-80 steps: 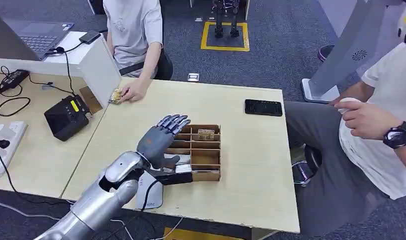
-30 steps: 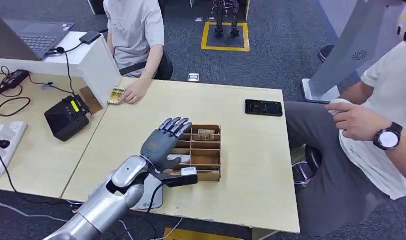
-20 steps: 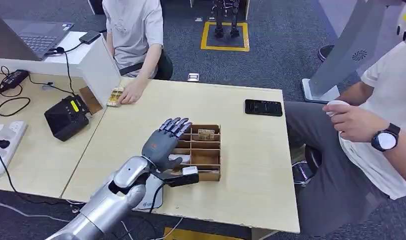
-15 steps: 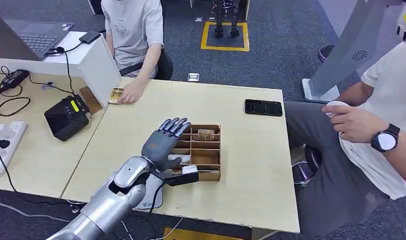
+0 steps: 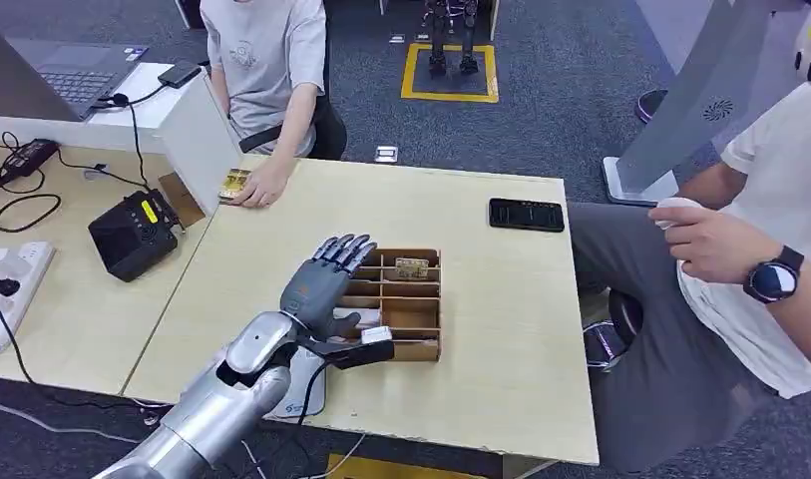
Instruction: Pass the card to the sensor for recognition and then transmit it.
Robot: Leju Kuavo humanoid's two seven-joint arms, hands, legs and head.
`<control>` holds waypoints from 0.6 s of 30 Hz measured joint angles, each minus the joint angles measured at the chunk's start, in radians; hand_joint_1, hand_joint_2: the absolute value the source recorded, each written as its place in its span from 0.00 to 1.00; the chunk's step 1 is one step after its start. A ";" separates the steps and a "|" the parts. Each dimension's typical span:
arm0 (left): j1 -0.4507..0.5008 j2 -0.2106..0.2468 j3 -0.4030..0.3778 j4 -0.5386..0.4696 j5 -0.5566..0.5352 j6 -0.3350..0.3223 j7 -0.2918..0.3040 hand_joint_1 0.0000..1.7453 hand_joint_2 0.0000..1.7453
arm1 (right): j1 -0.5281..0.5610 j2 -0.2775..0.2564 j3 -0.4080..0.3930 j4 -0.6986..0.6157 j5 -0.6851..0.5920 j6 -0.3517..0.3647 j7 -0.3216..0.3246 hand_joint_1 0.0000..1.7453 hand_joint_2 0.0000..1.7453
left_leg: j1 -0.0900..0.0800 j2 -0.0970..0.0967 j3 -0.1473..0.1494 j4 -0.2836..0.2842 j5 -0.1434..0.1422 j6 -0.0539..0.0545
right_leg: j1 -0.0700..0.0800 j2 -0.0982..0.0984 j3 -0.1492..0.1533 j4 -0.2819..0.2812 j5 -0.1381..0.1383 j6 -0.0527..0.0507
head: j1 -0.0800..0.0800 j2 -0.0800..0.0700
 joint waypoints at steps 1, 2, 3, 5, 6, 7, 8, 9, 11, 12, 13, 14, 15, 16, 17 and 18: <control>0.000 -0.001 0.001 0.002 0.002 0.001 -0.003 0.00 1.00 | 0.000 0.000 0.000 0.000 0.000 0.000 0.000 0.00 0.00 | 0.000 0.000 0.000 0.000 0.000 0.000 | 0.000 0.000 0.000 0.000 0.000 0.000 | 0.000 0.000; 0.000 -0.002 0.004 0.003 0.003 0.003 -0.009 0.00 1.00 | 0.000 0.000 0.000 0.000 0.000 0.000 0.000 0.00 0.00 | 0.000 0.000 0.000 0.000 0.000 0.000 | 0.000 0.000 0.000 0.000 0.000 0.000 | 0.000 0.000; 0.000 -0.004 0.009 0.003 0.007 0.005 -0.013 0.00 1.00 | 0.000 0.000 0.000 0.000 0.000 0.000 0.000 0.00 0.00 | 0.000 0.000 0.000 0.000 0.000 0.000 | 0.000 0.000 0.000 0.000 0.000 0.000 | 0.000 0.000; 0.000 -0.008 0.014 0.003 0.013 0.006 -0.018 0.00 1.00 | 0.000 0.000 0.000 0.000 0.001 0.000 0.000 0.00 0.00 | 0.000 0.000 0.000 0.000 0.000 0.000 | 0.000 0.000 0.000 0.000 0.000 0.000 | 0.000 0.000; 0.000 -0.010 0.016 0.003 0.015 0.006 -0.019 0.00 1.00 | 0.000 0.000 0.000 0.000 0.002 0.000 0.000 0.00 0.00 | 0.000 0.000 0.000 0.000 0.000 0.000 | 0.000 0.000 0.000 0.000 0.000 0.000 | 0.000 0.000; 0.000 -0.011 0.016 0.003 0.016 0.006 -0.020 0.00 1.00 | 0.000 0.000 0.000 0.000 0.002 0.000 0.000 0.00 0.00 | 0.000 0.000 0.000 0.000 0.000 0.000 | 0.000 0.000 0.000 0.000 0.000 0.000 | 0.000 0.000; 0.000 -0.012 0.017 0.003 0.018 0.006 -0.020 0.00 1.00 | 0.000 0.000 0.000 0.000 0.002 0.000 0.000 0.00 0.00 | 0.000 0.000 0.000 0.000 0.000 0.000 | 0.000 0.000 0.000 0.000 0.000 0.000 | 0.000 0.000; 0.000 -0.013 0.018 0.003 0.019 0.006 -0.020 0.00 1.00 | 0.000 0.000 0.000 0.000 0.002 0.000 0.000 0.00 0.00 | 0.000 0.000 0.000 0.000 0.000 0.000 | 0.000 0.000 0.000 0.000 0.000 0.000 | 0.000 0.000; 0.000 -0.015 0.018 0.003 0.019 0.006 -0.020 0.00 1.00 | 0.000 0.000 0.000 0.000 0.002 0.000 0.000 0.00 0.00 | 0.000 0.000 0.000 0.000 0.000 0.000 | 0.000 0.000 0.000 0.000 0.000 0.000 | 0.000 0.000; 0.000 -0.016 0.018 0.003 0.019 0.006 -0.020 0.00 1.00 | 0.000 0.000 0.000 0.000 0.002 0.000 0.000 0.00 0.00 | 0.000 0.000 0.000 0.000 0.000 0.000 | 0.000 0.000 0.000 0.000 0.000 0.000 | 0.000 0.000; 0.000 -0.017 0.018 0.003 0.019 0.006 -0.020 0.00 1.00 | 0.000 0.000 0.000 0.000 0.002 0.000 0.000 0.00 0.00 | 0.000 0.000 0.000 0.000 0.000 0.000 | 0.000 0.000 0.000 0.000 0.000 0.000 | 0.000 0.000; 0.000 -0.018 0.018 0.003 0.019 0.006 -0.020 0.00 1.00 | 0.000 0.000 0.000 0.000 0.002 0.000 0.000 0.00 0.00 | 0.000 0.000 0.000 0.000 0.000 0.000 | 0.000 0.000 0.000 0.000 0.000 0.000 | 0.000 0.000; 0.000 -0.018 0.018 0.003 0.019 0.006 -0.020 0.00 1.00 | 0.000 0.000 0.000 0.000 0.002 0.000 0.000 0.00 0.00 | 0.000 0.000 0.000 0.000 0.000 0.000 | 0.000 0.000 0.000 0.000 0.000 0.000 | 0.000 0.000; 0.000 -0.019 0.018 0.003 0.019 0.006 -0.020 0.00 1.00 | 0.000 0.000 0.000 0.000 0.003 0.000 0.000 0.00 0.00 | 0.000 0.000 0.000 0.000 0.000 0.000 | 0.000 0.000 0.000 0.000 0.000 0.000 | 0.000 0.000; 0.000 -0.019 0.018 0.003 0.018 0.005 -0.022 0.00 1.00 | 0.000 0.000 0.000 0.000 0.006 0.000 0.000 0.00 0.00 | 0.000 0.000 0.000 0.000 0.000 0.000 | 0.000 0.000 0.000 0.000 0.000 0.000 | 0.000 0.000; 0.000 -0.019 0.018 0.003 0.013 0.005 -0.022 0.00 1.00 | 0.000 0.000 0.000 0.000 0.010 0.000 0.000 0.00 0.00 | 0.000 0.000 0.000 0.000 0.000 0.000 | 0.000 0.000 0.000 0.000 0.000 0.000 | 0.000 0.000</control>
